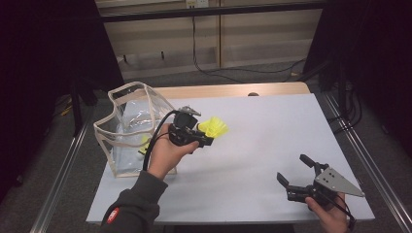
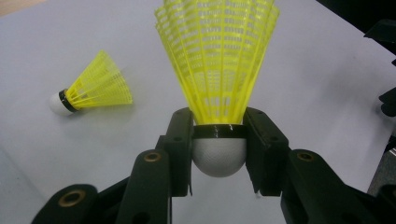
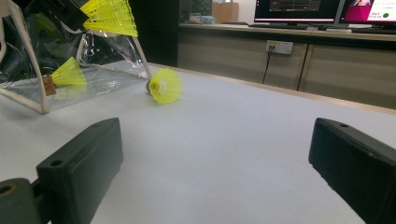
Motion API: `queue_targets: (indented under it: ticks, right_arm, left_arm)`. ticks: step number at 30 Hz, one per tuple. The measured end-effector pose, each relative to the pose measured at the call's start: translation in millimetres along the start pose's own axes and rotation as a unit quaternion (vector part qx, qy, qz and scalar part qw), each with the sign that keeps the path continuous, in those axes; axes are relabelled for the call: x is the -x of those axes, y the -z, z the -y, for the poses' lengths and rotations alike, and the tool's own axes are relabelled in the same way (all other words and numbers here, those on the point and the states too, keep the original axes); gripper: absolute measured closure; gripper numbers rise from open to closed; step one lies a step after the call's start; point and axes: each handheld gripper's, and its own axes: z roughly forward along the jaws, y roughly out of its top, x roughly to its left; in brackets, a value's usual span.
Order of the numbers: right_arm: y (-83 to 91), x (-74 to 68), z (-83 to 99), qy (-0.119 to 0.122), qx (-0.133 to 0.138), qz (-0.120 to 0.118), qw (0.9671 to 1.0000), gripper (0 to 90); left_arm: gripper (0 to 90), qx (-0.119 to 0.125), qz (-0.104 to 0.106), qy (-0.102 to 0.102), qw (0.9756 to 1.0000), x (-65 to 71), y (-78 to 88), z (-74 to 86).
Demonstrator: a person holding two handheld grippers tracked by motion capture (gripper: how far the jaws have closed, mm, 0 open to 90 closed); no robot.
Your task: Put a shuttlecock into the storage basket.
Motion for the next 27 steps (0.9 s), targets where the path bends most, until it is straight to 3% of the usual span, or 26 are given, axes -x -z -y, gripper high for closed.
queue_targets:
  ticks: [27]
  right_arm:
    - [-0.1,0.1,0.1,0.000,0.000,0.001,1.0000,2.6]
  left_arm:
    - [64.7,0.001,-0.004,0.000,1.0000,-4.0,19.2,-11.3]
